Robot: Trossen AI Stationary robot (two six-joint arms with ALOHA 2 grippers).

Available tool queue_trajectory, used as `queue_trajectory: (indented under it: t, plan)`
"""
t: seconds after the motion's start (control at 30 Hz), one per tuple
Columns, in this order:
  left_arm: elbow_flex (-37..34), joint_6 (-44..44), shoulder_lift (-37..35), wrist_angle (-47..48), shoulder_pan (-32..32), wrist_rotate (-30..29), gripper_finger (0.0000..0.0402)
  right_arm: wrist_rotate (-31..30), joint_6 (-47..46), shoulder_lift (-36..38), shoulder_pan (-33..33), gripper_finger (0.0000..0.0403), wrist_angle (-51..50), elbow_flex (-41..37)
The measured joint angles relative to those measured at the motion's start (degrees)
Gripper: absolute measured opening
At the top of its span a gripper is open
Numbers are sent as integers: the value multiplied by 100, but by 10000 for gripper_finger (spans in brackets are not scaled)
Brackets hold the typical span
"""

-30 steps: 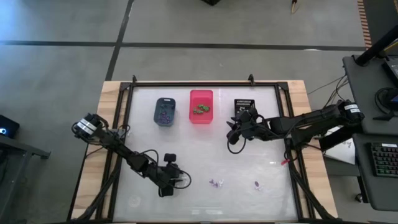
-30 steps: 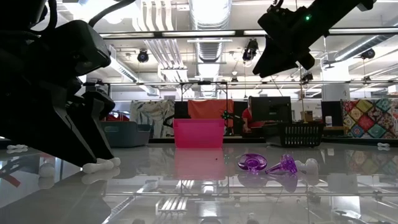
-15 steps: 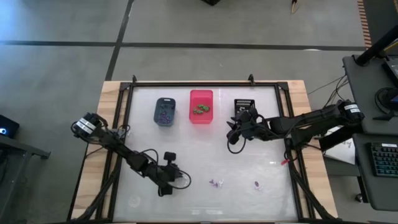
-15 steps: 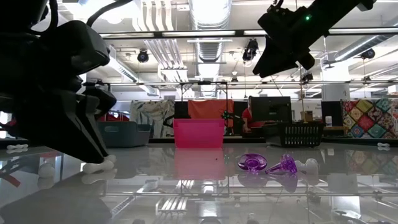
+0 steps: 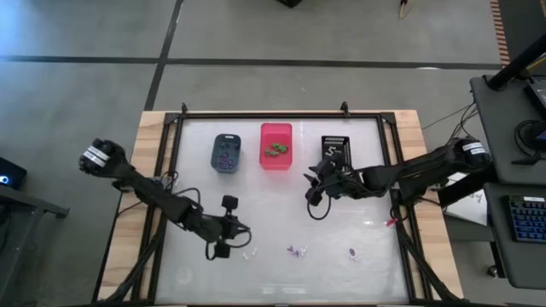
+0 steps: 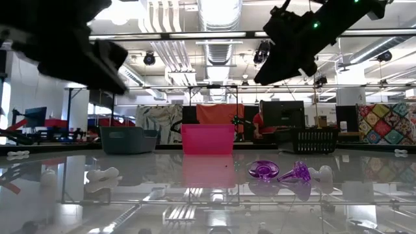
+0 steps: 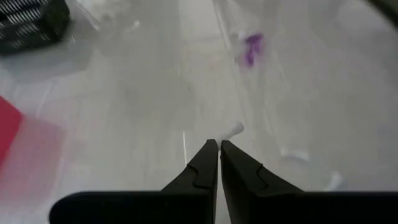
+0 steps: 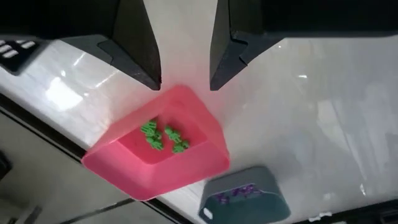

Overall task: Sort Halloween decoration
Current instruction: Put the white bone toy into the black bin

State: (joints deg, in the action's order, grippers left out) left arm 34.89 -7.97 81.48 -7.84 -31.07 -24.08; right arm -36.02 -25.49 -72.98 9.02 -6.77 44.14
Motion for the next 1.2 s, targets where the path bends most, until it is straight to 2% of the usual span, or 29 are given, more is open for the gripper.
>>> queue_trajectory:
  t: [0.1,0.17,0.3,0.37,0.43,0.53,0.7,0.97,1.07,1.2]
  plan:
    - [0,2,-327,-15,95,-150,0,48,169,-207,-2,128,318,-4]
    - [0,3,-494,-121,161,-309,0,372,622,-353,9,128,807,-4]
    - [6,152,-743,-791,328,-439,0,2006,2201,-933,150,127,2559,-4]
    - [9,290,-784,-943,398,-460,0,2147,2499,-1354,265,126,3536,5]
    - [9,342,-794,-912,442,-465,0,2125,2665,-1694,285,123,3975,87]
    - [9,278,-805,-365,436,-269,0,2075,2688,-2052,243,120,3841,263]
    - [9,-228,-753,754,425,436,0,2103,2640,-2197,236,119,3340,487]
    - [9,-1402,-744,2423,435,474,3,2101,2705,-2132,232,118,3272,636]
    - [11,-2305,-749,2982,461,474,15,2101,2704,-2132,232,118,3238,634]
    - [242,-4307,-749,4237,470,684,37,2101,2661,-2132,232,118,3231,627]
